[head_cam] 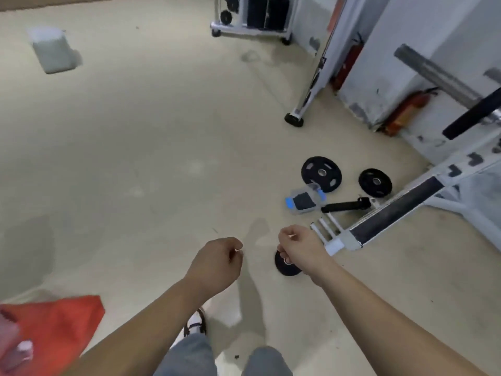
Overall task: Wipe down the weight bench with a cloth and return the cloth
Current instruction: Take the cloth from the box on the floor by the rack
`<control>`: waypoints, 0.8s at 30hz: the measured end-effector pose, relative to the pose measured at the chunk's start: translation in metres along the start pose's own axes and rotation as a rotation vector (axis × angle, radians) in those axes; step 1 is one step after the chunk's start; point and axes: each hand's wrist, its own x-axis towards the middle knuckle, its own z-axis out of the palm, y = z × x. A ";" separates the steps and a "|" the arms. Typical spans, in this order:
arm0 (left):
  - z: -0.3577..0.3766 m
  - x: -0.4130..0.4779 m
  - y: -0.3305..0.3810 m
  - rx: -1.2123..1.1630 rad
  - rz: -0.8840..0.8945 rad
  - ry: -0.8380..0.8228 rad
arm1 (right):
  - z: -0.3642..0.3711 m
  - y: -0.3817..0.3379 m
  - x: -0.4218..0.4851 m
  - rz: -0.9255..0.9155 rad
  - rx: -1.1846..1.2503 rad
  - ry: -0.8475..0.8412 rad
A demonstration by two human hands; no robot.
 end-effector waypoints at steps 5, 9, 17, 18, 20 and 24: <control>-0.014 0.096 0.048 0.108 0.156 -0.173 | -0.047 -0.028 0.033 0.111 0.274 0.185; 0.010 0.168 0.113 0.149 0.241 -0.317 | -0.104 -0.037 0.057 0.165 0.384 0.301; 0.073 0.283 0.229 0.244 0.370 -0.493 | -0.211 -0.018 0.159 0.263 0.535 0.403; 0.076 0.296 0.239 0.272 0.380 -0.503 | -0.223 -0.018 0.170 0.278 0.554 0.411; 0.080 0.320 0.257 0.344 0.401 -0.545 | -0.244 -0.019 0.186 0.309 0.616 0.438; 0.093 0.381 0.288 0.443 0.429 -0.634 | -0.280 -0.016 0.222 0.333 0.711 0.500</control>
